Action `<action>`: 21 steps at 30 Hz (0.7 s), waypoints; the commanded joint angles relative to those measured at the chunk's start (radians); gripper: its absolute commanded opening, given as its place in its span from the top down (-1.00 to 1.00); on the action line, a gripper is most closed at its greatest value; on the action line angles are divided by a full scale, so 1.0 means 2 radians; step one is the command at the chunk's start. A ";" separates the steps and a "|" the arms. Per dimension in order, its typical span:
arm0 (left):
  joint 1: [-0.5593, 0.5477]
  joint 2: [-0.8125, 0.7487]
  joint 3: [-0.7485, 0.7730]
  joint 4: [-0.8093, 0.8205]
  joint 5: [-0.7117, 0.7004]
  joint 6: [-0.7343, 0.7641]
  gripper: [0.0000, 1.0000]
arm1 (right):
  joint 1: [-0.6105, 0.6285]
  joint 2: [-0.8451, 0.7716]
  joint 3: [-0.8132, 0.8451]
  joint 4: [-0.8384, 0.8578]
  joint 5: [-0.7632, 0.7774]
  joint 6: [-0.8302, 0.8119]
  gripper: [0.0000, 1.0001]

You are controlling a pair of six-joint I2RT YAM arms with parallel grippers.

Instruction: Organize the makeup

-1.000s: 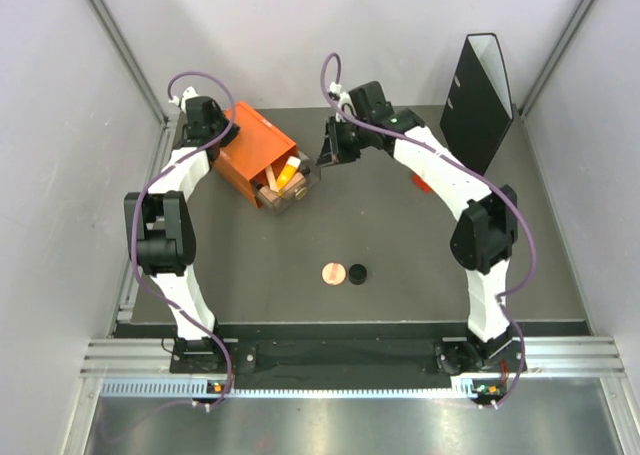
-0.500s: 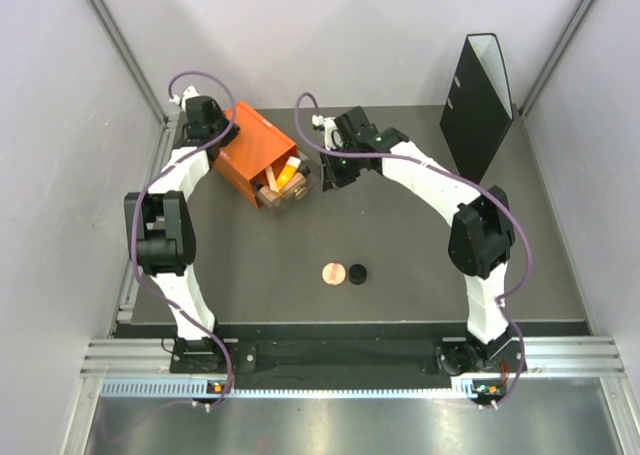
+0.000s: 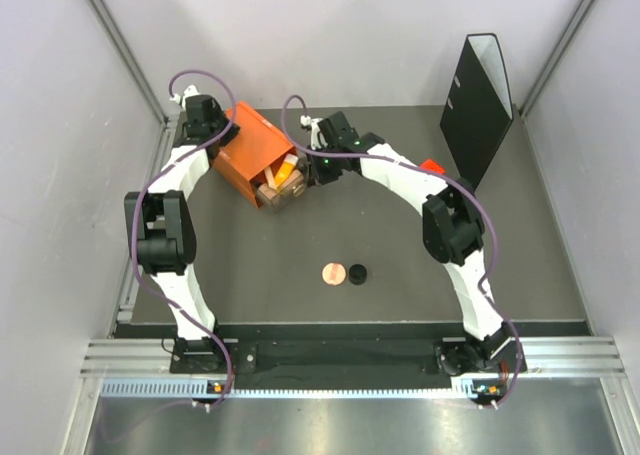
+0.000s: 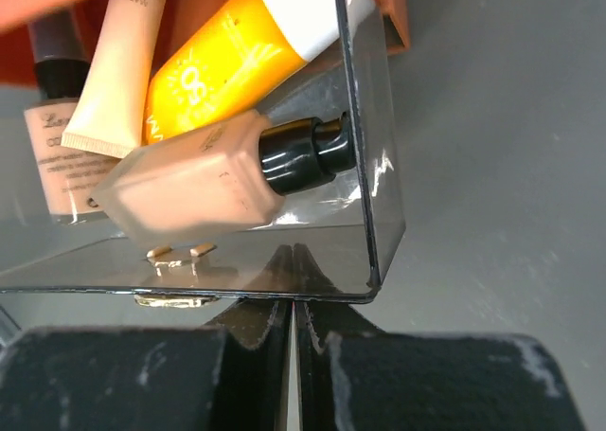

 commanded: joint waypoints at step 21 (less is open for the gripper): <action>0.006 0.052 -0.040 -0.128 -0.019 0.017 1.00 | 0.003 0.097 0.120 0.211 -0.121 0.262 1.00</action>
